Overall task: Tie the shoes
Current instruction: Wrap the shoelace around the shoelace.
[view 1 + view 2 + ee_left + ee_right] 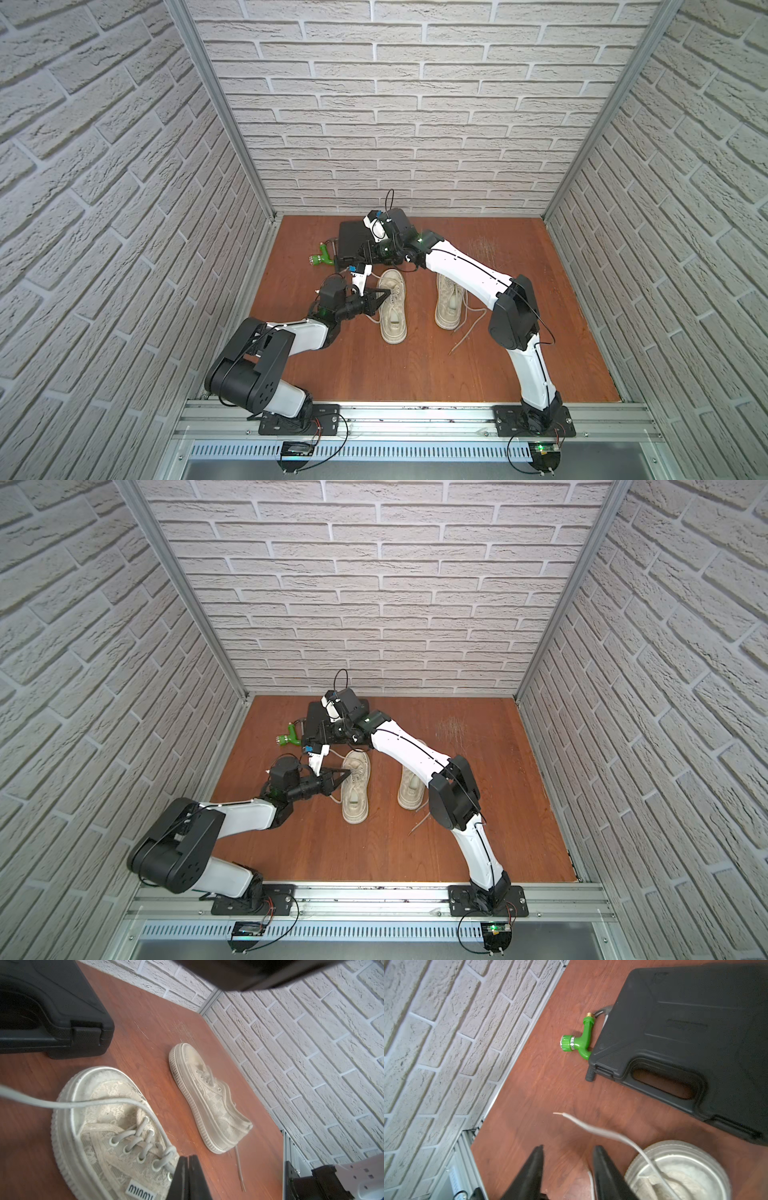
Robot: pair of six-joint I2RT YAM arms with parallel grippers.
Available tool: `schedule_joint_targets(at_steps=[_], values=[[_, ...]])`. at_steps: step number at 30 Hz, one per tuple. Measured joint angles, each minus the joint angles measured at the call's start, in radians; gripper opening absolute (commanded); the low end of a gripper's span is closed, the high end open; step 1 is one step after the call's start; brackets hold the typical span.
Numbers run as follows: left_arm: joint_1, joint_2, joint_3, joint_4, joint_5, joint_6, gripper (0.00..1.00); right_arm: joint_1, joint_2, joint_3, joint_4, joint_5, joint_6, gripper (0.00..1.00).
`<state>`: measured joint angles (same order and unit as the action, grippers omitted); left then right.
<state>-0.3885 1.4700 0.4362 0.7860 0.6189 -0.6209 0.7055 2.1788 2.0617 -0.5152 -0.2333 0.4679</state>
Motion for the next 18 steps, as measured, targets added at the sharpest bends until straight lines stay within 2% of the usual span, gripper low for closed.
schedule_joint_targets(at_steps=[3, 8, 13, 18], values=[[0.0, -0.006, 0.0, -0.001, 0.0, 0.0, 0.0, -0.016, -0.063, -0.09, 0.02, 0.033, -0.051, 0.65], [0.0, -0.023, 0.0, -0.013, -0.002, 0.002, 0.0, -0.068, -0.284, -0.354, 0.063, 0.051, -0.149, 0.66], [0.0, -0.045, 0.0, -0.036, -0.005, 0.017, 0.0, -0.187, -0.503, -0.652, 0.211, -0.028, -0.239, 0.63], [0.0, -0.052, 0.004, -0.063, -0.008, 0.027, 0.0, -0.229, -0.549, -0.887, 0.367, -0.148, -0.328, 0.58]])
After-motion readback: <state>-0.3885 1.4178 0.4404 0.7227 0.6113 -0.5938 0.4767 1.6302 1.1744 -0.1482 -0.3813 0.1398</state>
